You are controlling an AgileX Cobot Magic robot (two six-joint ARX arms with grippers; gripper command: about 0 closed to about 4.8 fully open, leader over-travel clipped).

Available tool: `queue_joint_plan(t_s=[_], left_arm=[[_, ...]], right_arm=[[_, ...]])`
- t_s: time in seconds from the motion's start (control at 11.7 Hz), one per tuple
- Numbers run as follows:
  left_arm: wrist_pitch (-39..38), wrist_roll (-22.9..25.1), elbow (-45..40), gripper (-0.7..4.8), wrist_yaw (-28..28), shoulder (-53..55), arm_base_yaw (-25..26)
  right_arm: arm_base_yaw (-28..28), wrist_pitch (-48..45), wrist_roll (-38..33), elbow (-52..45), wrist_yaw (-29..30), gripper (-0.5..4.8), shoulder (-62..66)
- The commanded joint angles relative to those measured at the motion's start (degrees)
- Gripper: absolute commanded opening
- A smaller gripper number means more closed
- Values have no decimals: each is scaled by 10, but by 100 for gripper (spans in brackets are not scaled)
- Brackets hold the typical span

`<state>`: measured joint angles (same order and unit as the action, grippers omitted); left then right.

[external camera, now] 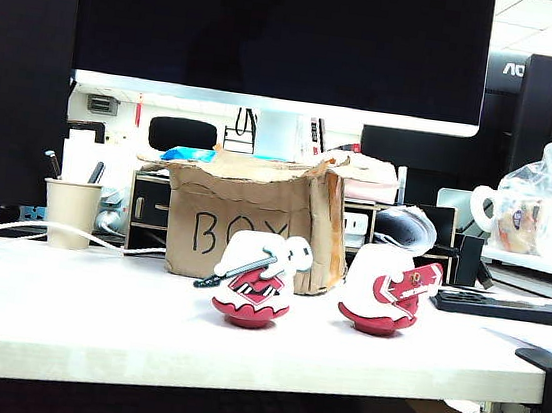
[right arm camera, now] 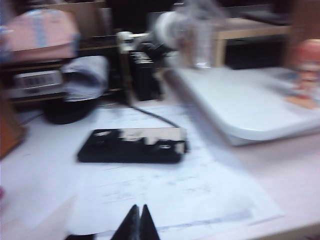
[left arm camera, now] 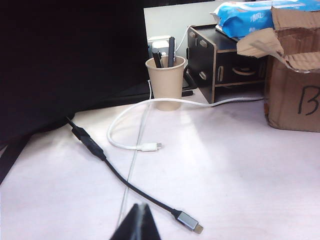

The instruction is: Put the doll that is least similar in size compared to the others into the paper box.

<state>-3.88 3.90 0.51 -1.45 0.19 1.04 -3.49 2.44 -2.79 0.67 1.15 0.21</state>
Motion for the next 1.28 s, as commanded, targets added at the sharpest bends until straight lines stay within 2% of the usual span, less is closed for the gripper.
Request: queue_joint_plan(t_s=[0.09, 0.17, 0.68, 0.86, 1.28], left_arm=[[5, 2, 1, -5, 0, 0, 0], [5, 2, 1, -5, 0, 0, 0], [5, 2, 1, -5, 0, 0, 0], [5, 2, 1, -5, -1, 0, 0], [5, 2, 1, -5, 0, 0, 0]], right_arm=[[38, -11, -2, -3, -17, -4, 0], [56, -18, -3, -3, -47, -4, 0], [88, -36, -2, -3, -51, -5, 0], [89, -44, -2, -3, -70, -5, 0], [89, -44, 0, -2, -70, -5, 0]])
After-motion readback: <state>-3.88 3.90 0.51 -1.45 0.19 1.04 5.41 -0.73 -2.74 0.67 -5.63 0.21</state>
